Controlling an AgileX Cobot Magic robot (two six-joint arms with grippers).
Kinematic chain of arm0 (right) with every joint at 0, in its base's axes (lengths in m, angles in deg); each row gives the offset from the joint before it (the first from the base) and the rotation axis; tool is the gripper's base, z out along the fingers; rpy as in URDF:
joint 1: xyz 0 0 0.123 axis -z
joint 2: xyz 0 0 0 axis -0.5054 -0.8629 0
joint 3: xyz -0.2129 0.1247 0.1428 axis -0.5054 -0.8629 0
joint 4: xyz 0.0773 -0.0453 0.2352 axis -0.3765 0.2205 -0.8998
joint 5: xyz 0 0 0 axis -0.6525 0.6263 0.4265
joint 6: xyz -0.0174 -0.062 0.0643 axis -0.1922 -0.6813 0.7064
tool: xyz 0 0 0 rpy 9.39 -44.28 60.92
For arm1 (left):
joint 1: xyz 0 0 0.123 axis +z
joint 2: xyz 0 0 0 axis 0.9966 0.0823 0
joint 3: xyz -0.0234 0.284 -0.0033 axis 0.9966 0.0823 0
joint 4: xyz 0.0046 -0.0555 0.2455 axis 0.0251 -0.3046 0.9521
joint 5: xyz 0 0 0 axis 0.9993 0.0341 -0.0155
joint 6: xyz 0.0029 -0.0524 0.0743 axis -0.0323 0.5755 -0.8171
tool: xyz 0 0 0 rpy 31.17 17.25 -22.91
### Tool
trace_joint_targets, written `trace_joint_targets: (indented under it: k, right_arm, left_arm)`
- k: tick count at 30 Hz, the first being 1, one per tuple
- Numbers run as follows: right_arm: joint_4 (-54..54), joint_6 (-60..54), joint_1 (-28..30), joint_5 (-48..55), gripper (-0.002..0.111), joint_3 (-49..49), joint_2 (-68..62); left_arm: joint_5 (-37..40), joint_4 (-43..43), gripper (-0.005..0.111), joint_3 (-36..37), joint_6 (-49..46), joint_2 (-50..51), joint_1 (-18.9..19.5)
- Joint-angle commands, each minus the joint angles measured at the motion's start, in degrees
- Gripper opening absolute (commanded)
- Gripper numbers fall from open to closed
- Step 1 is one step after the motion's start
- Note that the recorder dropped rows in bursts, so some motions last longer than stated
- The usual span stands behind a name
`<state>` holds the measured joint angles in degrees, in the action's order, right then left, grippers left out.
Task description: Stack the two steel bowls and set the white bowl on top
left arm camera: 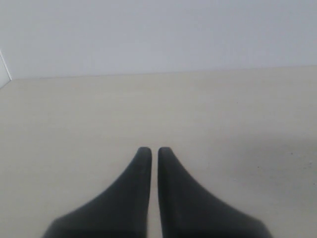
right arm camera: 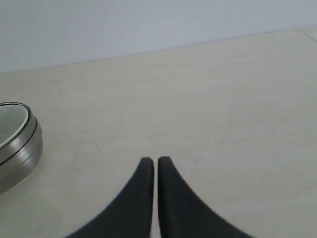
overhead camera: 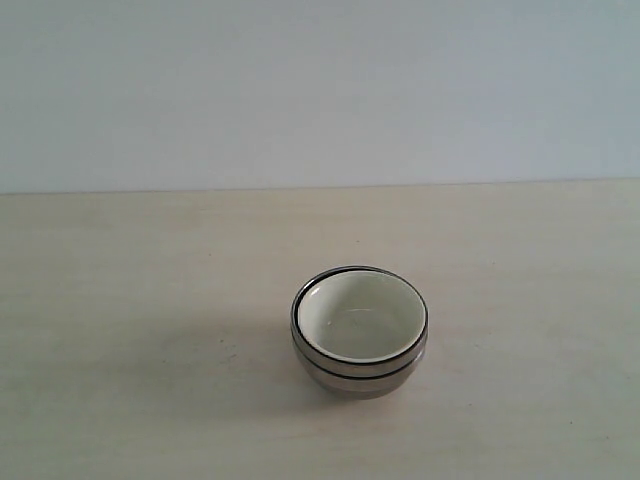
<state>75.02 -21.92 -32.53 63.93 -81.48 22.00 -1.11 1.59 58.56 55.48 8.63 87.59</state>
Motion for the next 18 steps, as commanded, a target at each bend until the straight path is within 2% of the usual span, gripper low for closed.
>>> trace_joint_targets:
  k: [1,4,18]
  right_arm:
    - [0.0,-4.3,0.3,0.1,0.0,0.1,0.3]
    - [0.0,-8.1,0.3,0.1,0.0,0.1,0.3]
    - [0.0,-8.2,0.3,-0.1,0.0,0.1,0.3]
  left_arm:
    - [-0.1,-0.2,0.004,0.2,0.6,-0.2,0.1]
    - [-0.1,-0.2,0.004,0.2,0.6,-0.2,0.1]
    - [-0.1,-0.2,0.004,0.2,0.6,-0.2,0.1]
